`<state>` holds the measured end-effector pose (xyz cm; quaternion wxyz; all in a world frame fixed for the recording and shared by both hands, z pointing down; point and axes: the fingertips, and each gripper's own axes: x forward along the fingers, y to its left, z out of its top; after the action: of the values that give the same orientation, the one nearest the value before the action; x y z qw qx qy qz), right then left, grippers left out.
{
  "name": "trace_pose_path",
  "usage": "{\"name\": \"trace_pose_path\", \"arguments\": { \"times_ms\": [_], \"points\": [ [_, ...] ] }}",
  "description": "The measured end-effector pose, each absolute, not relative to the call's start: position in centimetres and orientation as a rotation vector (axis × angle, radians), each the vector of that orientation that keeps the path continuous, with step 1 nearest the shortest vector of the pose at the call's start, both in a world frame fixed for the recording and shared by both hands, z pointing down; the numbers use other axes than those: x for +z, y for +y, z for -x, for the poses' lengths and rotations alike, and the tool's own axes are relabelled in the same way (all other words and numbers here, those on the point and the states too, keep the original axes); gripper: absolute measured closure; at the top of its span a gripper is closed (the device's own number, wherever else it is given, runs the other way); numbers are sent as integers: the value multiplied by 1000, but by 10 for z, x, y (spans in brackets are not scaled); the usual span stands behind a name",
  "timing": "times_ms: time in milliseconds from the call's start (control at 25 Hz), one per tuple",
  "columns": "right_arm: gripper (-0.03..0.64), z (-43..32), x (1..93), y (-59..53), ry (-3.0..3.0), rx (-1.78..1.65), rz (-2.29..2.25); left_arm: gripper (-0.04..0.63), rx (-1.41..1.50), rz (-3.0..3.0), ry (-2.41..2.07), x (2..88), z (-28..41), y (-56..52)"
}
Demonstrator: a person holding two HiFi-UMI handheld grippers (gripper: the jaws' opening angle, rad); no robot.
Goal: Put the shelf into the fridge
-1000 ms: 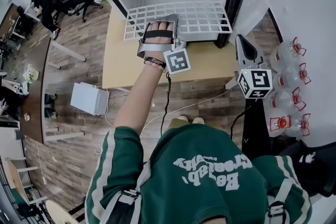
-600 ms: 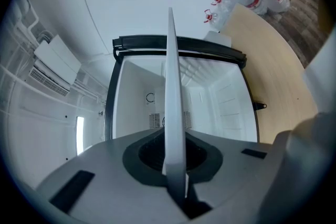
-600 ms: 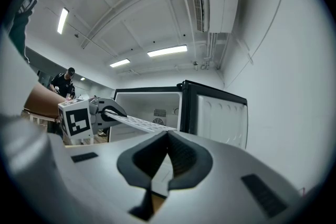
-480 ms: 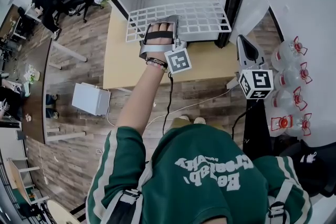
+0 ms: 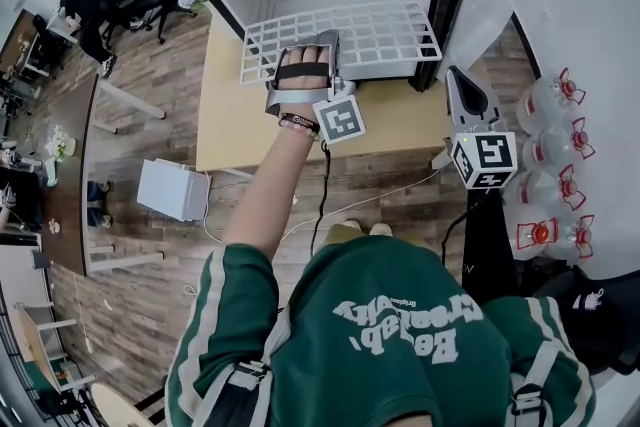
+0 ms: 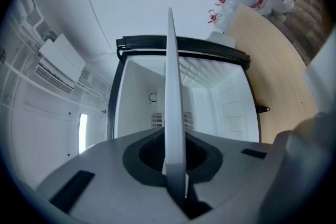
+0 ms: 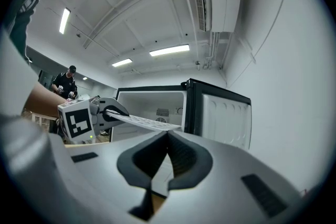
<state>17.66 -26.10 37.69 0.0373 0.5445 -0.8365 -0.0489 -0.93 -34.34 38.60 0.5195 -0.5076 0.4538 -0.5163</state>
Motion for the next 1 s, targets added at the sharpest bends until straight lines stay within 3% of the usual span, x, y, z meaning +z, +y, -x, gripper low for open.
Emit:
{"name": "trace_pose_path", "arguments": {
  "times_ms": [1000],
  "points": [
    [613, -162, 380, -267, -2583, -147, -1630, 554, -1221, 1088, 1019, 387, 3, -349]
  ]
}}
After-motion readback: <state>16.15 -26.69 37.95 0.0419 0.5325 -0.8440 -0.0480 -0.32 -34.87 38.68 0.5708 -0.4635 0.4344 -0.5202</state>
